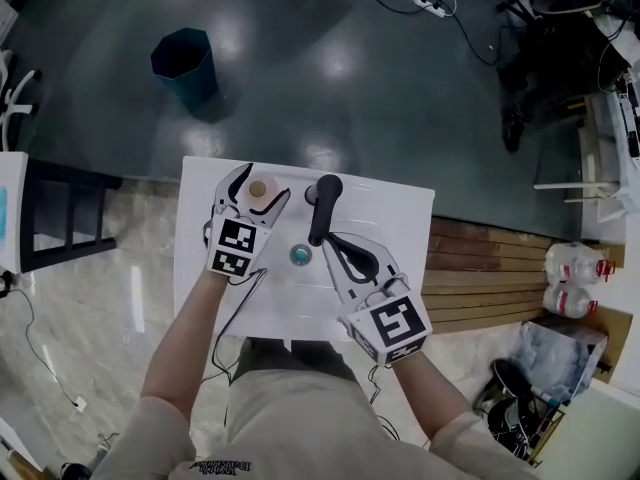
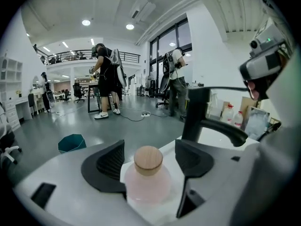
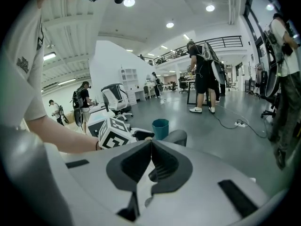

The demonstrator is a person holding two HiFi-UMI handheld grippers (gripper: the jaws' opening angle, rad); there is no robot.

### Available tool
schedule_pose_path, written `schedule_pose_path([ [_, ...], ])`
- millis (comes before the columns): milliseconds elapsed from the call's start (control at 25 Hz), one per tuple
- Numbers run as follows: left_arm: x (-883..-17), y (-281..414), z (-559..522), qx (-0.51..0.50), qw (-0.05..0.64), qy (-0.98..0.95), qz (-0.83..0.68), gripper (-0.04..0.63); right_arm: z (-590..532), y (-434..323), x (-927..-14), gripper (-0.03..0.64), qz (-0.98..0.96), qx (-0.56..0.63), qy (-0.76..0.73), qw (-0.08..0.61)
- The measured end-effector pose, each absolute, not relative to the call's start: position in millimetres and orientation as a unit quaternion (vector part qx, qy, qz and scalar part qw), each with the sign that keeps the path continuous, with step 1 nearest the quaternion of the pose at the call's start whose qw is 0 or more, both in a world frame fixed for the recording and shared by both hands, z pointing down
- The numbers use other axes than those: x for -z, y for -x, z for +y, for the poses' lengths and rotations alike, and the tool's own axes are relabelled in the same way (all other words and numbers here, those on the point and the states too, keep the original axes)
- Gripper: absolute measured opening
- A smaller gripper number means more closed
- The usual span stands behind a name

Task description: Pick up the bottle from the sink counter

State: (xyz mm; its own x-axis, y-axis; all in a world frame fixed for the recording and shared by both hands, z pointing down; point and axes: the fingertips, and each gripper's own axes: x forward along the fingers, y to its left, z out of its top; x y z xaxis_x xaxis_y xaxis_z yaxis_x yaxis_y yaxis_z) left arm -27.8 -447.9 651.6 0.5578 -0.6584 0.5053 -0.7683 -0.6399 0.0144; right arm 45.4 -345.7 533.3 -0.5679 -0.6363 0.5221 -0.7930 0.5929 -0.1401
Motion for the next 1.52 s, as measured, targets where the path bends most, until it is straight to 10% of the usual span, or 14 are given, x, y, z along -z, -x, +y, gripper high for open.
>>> schedule_pose_path([
  [160, -665.5, 31.7, -449.7, -0.238, 0.119, -0.866, -0.424, 0.191, -335.4, -44.8, -550.2, -0.003, -0.863, -0.191, -0.406, 0.234],
  [640, -667.6, 30.2, -450.6, -0.235, 0.111, -0.878, -0.402, 0.107, -330.0, -42.9, -563.1, -0.003, -0.860, -0.195, -0.407, 0.239],
  [1520, -516.4, 49.9, -409.4, -0.218, 0.086, -0.897, -0.374, 0.100, -312.3, -51.4, -460.5, -0.003, -0.863, -0.123, -0.453, 0.186],
])
